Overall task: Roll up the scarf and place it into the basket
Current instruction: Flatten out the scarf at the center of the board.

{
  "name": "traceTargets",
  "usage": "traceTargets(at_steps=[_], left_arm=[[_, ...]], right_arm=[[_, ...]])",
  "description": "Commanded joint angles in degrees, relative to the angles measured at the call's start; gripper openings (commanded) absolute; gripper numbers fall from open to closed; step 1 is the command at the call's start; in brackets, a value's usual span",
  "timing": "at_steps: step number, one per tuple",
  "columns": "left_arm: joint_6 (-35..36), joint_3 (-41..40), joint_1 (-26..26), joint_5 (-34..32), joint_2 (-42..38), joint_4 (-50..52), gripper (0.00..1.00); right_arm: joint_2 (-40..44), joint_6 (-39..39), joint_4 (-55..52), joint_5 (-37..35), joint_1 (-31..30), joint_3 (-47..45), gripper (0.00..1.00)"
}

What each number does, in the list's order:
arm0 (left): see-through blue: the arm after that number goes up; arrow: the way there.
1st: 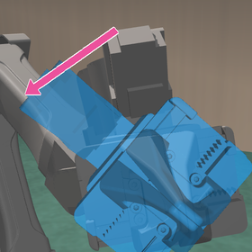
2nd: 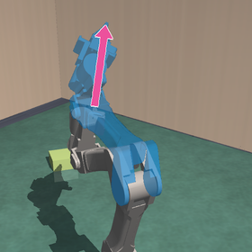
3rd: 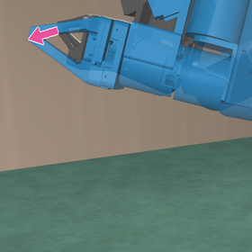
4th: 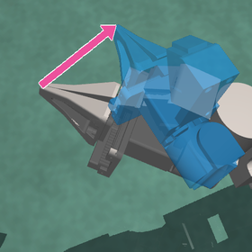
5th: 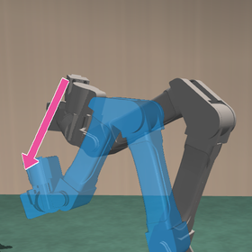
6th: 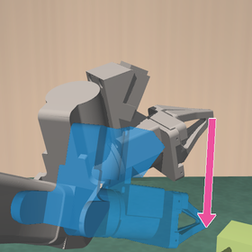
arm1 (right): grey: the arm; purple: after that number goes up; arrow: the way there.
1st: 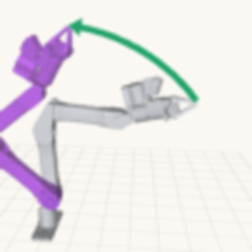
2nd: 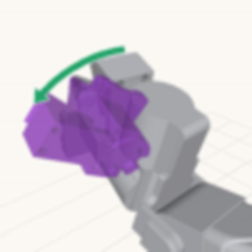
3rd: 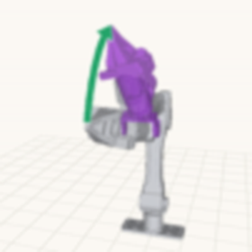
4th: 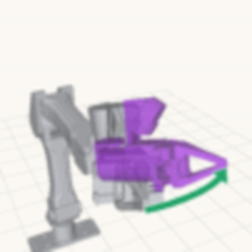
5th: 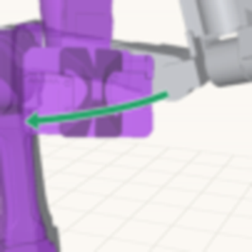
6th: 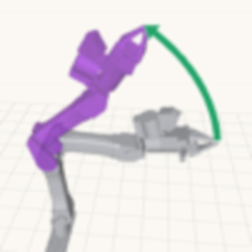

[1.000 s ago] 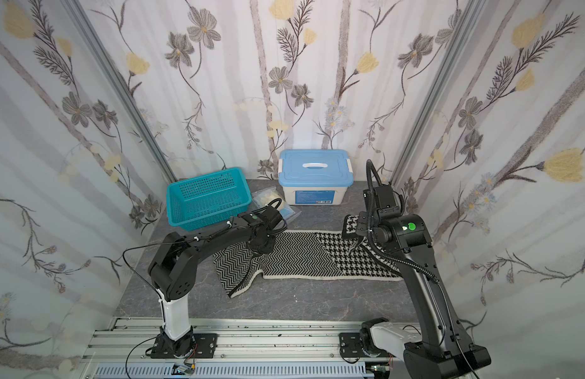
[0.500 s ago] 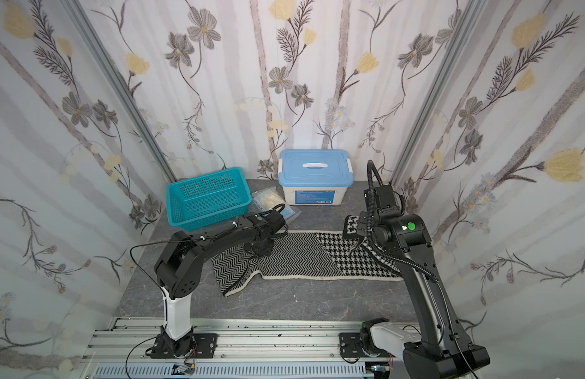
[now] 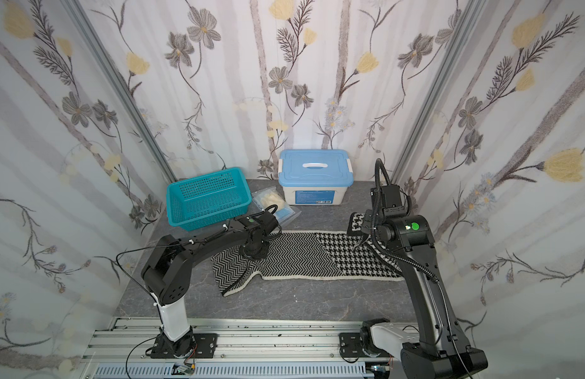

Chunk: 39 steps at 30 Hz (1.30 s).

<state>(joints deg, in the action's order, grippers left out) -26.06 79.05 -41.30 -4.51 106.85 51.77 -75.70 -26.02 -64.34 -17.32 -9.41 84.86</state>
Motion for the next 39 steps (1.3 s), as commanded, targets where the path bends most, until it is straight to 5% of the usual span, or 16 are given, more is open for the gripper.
traceTargets(at_steps=[1,14,28,39], left_arm=[[-2.8,-0.9,0.2,3.4,-0.8,-2.7,0.23],[-3.8,2.7,0.2,-0.8,3.4,-2.3,0.30],[-2.7,3.2,0.1,-6.8,5.0,1.6,0.00],[-2.9,-0.8,3.6,0.0,-4.6,1.3,0.00]], right_arm=[[-0.4,-0.3,1.9,1.7,0.0,-0.6,0.00],[0.9,-1.3,2.0,3.3,0.0,-3.1,0.00],[1.3,-0.5,2.8,2.8,1.8,-2.8,0.00],[0.4,1.2,3.9,2.0,3.1,-1.9,0.00]])
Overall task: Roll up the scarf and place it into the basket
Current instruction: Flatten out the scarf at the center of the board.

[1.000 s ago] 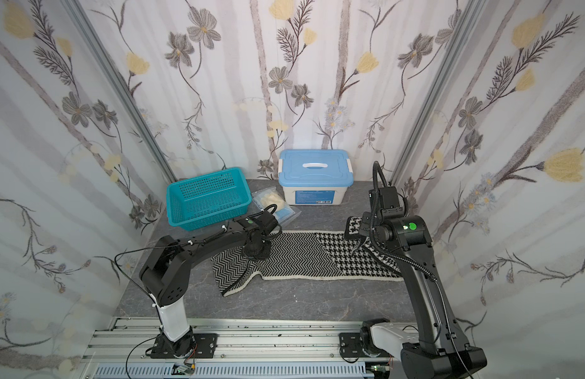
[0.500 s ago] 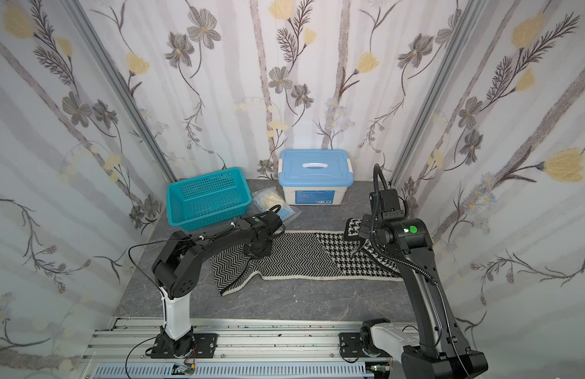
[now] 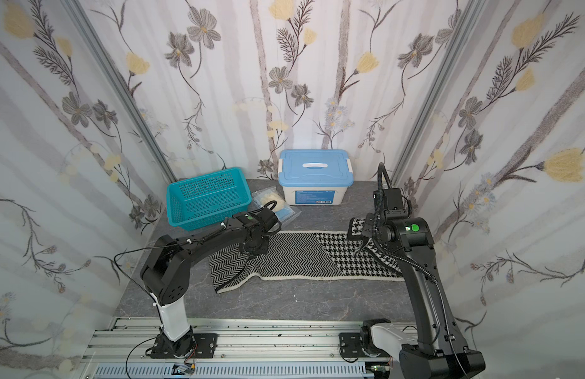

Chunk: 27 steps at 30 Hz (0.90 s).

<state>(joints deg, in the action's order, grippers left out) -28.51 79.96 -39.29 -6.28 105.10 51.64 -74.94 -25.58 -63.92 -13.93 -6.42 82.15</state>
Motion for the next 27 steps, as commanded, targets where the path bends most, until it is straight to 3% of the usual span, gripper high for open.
traceTargets(at_steps=[1,5,13,19,21,22,24,27], left_arm=[[-0.5,-3.3,3.1,1.9,-5.0,1.7,0.00],[0.5,-10.8,12.5,1.0,-14.1,3.9,0.00],[-3.8,-22.3,40.1,-2.4,-35.2,8.1,0.00],[-6.8,-23.5,45.1,-10.8,-40.1,11.7,0.00],[-3.6,-23.8,45.4,-6.7,-40.8,9.1,0.01],[-2.3,-23.6,45.3,-1.6,-39.9,7.8,0.15],[-1.0,-23.5,42.7,7.5,-38.8,3.8,0.33],[-0.5,-22.9,36.1,13.5,-38.1,-1.7,0.73]], right_arm=[[-0.5,1.0,3.4,-1.6,0.3,1.0,0.00],[-0.8,1.3,3.5,-1.4,0.4,1.9,0.00],[-1.0,1.5,3.1,-0.9,0.4,1.5,0.00],[-1.7,2.3,2.3,-0.6,0.3,3.4,0.00],[-1.8,2.9,2.0,-0.7,0.3,4.3,0.00],[-1.8,3.0,1.7,-0.7,0.3,4.6,0.00],[-1.7,2.8,1.5,-0.5,0.3,4.5,0.00],[-0.9,1.8,1.5,0.1,0.1,3.1,0.00]])
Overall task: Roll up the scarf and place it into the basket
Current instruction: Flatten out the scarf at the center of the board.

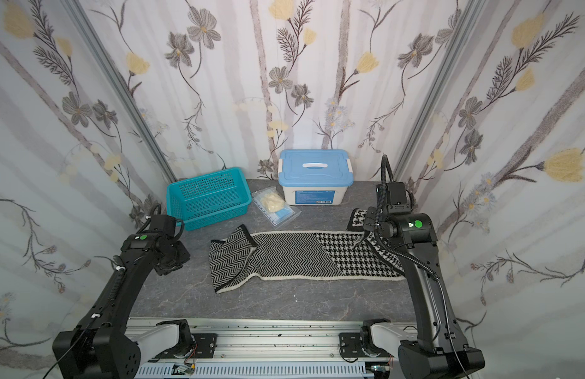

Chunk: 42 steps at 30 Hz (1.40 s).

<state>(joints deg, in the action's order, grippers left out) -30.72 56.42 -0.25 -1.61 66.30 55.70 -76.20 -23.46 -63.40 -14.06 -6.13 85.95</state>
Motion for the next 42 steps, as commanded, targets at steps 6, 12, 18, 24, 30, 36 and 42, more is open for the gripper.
traceTargets(at_steps=[6,12,18,24,30,36,42], left_arm=[[3.6,5.2,-14.4,13.7,11.1,-12.7,0.96],[-1.4,8.8,-25.4,8.8,21.8,-19.8,0.95],[-0.9,21.6,-32.7,-0.2,36.3,-13.3,0.92],[-0.5,29.5,-37.1,-7.7,45.1,-3.3,0.87],[-0.8,30.3,-38.1,-9.2,48.1,-0.1,0.81],[-0.3,29.6,-38.0,-9.1,48.2,0.3,0.60],[-0.1,27.3,-37.8,-8.4,46.6,-0.6,0.25]], right_arm=[[1.2,-1.7,0.1,2.5,-1.4,-2.7,0.00],[2.4,-5.7,0.9,6.2,-3.6,-6.6,0.00],[2.9,-7.3,1.7,7.7,-5.9,-9.0,0.00],[3.5,-6.0,2.0,5.4,-5.5,-8.8,0.00],[3.2,-5.6,2.6,5.4,-4.3,-9.0,0.00],[3.0,-5.3,2.8,5.4,-3.0,-9.0,0.00],[3.3,-4.8,2.9,5.0,-1.5,-8.7,0.00]])
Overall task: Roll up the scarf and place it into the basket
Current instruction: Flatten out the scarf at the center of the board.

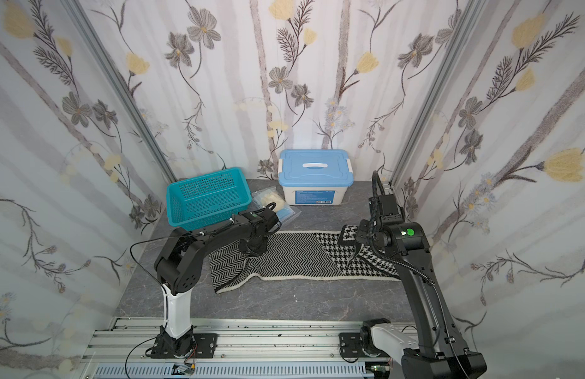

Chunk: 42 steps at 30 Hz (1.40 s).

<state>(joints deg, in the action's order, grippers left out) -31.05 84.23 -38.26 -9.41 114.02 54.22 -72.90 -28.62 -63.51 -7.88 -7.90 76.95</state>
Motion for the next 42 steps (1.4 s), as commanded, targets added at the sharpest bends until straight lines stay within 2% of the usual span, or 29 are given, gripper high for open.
traceTargets(at_steps=[1,5,10,13,17,20,26,30,31,33,37,41,42], left_arm=[[0.1,-0.6,0.1,-0.6,-1.5,1.0,0.20],[-0.6,-3.2,0.7,-1.8,-4.4,2.1,0.00],[-0.7,-9.4,4.7,-4.4,-11.8,4.0,0.00],[-2.0,-16.7,11.3,-5.0,-19.8,4.4,0.00],[-4.5,-27.5,26.2,-1.1,-31.9,3.1,0.00],[-3.6,-29.6,34.4,-1.8,-36.9,4.5,0.00],[-0.8,-29.7,45.6,-3.5,-38.1,3.7,0.00],[3.9,-28.9,49.6,-5.8,-34.6,1.8,0.00],[5.1,-28.7,50.4,-6.4,-34.0,1.5,0.02],[7.0,-28.1,52.0,-7.6,-33.7,1.0,0.18],[9.3,-26.2,52.8,-9.8,-33.8,1.4,0.31],[9.1,-24.3,51.9,-7.3,-34.2,2.3,0.76],[9.0,-23.4,50.6,-6.7,-34.3,2.9,0.83]], right_arm=[[-0.1,0.4,3.0,-1.2,0.4,0.4,0.00],[-0.4,0.2,3.2,-1.1,0.4,0.4,0.00],[-0.9,0.6,3.5,-1.4,0.5,1.1,0.00],[-1.4,1.1,3.6,-1.8,0.6,2.1,0.00],[-1.8,1.6,3.6,-2.3,0.6,3.2,0.00],[-1.7,2.2,3.5,-2.7,0.6,3.9,0.00],[-1.2,3.4,3.1,-3.6,0.6,4.6,0.00],[-0.3,4.2,2.6,-4.3,0.6,4.8,0.00],[-0.1,4.4,2.6,-4.6,0.6,4.9,0.00],[0.3,5.1,2.0,-5.6,0.6,5.7,0.00],[0.4,5.9,0.5,-7.0,0.6,8.6,0.00],[-0.6,6.6,-0.4,-7.3,0.6,12.0,0.00],[-1.1,6.6,-0.9,-7.4,0.4,12.9,0.00]])
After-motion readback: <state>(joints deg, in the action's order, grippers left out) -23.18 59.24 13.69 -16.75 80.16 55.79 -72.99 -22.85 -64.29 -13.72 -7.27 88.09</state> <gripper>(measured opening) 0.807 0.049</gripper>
